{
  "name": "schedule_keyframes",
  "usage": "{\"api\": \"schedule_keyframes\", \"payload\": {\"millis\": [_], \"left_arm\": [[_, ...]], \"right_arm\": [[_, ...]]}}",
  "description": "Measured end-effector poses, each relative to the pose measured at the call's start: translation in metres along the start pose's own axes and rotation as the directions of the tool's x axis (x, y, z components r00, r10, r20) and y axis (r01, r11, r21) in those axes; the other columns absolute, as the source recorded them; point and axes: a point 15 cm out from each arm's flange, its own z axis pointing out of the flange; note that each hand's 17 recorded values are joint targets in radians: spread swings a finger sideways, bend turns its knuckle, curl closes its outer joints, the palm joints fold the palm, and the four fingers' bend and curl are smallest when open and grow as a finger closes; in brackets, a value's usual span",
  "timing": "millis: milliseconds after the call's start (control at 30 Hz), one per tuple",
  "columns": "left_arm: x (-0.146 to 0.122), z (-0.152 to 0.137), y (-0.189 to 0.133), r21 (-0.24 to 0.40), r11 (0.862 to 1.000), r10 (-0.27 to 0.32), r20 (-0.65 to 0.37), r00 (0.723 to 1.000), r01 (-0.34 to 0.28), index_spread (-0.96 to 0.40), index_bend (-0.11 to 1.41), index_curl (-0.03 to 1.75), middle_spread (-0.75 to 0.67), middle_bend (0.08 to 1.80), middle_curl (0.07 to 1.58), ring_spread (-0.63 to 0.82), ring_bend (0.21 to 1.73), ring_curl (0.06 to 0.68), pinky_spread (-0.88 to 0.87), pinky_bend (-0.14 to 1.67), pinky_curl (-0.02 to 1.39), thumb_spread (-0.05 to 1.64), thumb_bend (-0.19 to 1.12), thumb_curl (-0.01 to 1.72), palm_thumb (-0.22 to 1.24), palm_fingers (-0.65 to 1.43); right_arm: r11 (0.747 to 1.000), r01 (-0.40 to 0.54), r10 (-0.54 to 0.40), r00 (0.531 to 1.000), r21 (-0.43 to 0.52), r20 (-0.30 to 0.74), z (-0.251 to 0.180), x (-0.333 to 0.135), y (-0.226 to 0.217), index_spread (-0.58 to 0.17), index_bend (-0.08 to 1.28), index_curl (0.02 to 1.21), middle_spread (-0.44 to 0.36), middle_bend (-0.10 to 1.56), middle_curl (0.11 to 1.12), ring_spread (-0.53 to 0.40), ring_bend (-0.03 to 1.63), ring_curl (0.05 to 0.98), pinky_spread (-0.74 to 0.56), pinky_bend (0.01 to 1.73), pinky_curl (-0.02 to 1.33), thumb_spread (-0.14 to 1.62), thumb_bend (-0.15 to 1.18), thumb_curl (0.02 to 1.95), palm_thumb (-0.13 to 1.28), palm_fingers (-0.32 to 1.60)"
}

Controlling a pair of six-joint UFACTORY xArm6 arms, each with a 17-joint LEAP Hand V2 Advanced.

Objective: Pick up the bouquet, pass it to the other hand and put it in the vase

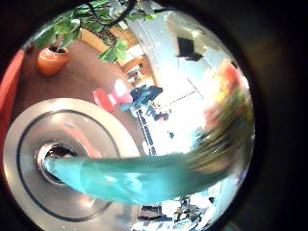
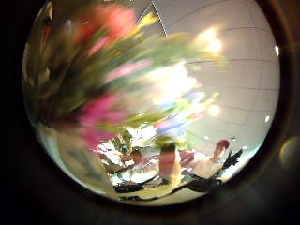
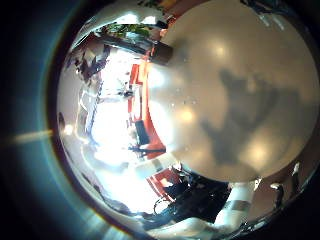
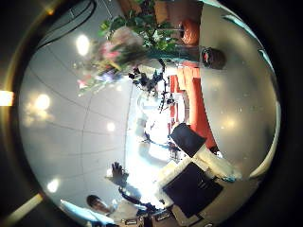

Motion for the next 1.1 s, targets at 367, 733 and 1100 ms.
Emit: {"api": "schedule_keyframes", "payload": {"millis": [367,733,1100], "left_arm": [[-0.037,-0.108,0.018,0.083,0.992,-0.099,0.104,0.990,0.090,0.09,0.09,0.39,0.55,0.16,0.35,0.57,0.52,0.162,0.58,0.16,0.47,0.83,-0.04,0.37,0.01,-0.23],[0.014,-0.139,0.100,0.009,0.989,-0.143,0.277,0.950,0.147,0.13,0.14,0.28,0.55,0.17,0.27,0.59,0.44,0.158,0.58,0.17,0.35,0.90,-0.02,0.35,0.10,-0.14],[0.019,-0.128,0.240,-0.171,0.888,-0.222,0.653,0.724,0.427,0.16,0.14,0.25,0.55,0.17,0.24,0.62,0.41,0.165,0.60,0.18,0.29,0.93,-0.03,0.34,0.14,-0.12]], "right_arm": [[1.000,0.021,-0.021,1.000,-0.019,0.009,0.001,-0.005,0.006,-0.340,0.18,0.31,-0.001,0.26,0.35,0.096,0.64,0.207,0.45,0.73,0.21,1.02,-0.03,0.46,0.65,0.23],[0.991,0.083,-0.086,0.996,-0.103,-0.028,-0.011,-0.013,0.021,-0.341,0.17,0.31,-0.050,0.25,0.35,0.086,0.63,0.201,0.45,0.70,0.19,1.01,-0.02,0.47,0.69,0.28],[0.924,0.056,-0.218,0.890,-0.377,-0.401,-0.046,0.026,0.062,-0.350,0.17,0.32,-0.068,0.22,0.34,0.114,0.58,0.192,0.45,0.66,0.18,1.02,-0.02,0.47,0.67,0.23]]}}
